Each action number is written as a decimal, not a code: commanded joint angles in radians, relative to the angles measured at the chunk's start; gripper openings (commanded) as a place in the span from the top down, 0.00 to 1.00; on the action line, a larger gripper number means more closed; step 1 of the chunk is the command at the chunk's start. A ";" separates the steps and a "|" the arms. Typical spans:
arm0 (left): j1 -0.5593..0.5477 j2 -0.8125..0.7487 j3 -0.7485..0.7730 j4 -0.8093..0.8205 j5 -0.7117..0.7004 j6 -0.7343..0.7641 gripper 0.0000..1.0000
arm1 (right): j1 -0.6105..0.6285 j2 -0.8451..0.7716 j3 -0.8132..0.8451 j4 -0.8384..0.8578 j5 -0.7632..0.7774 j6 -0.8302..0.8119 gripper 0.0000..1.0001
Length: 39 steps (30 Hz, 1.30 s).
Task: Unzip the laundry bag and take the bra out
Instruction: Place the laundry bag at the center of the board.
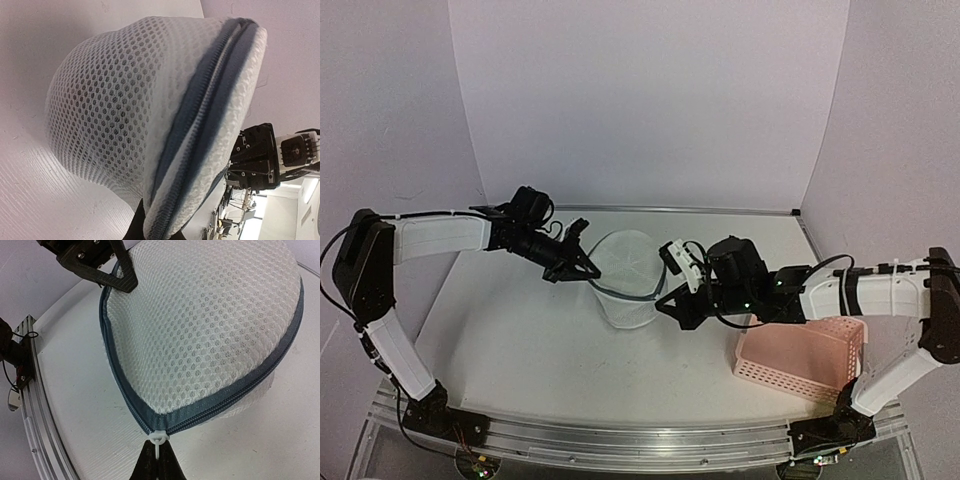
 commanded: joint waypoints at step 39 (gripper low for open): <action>0.040 -0.294 -0.193 0.159 -0.195 -0.290 0.22 | 0.134 0.363 0.379 -0.003 0.243 0.594 1.00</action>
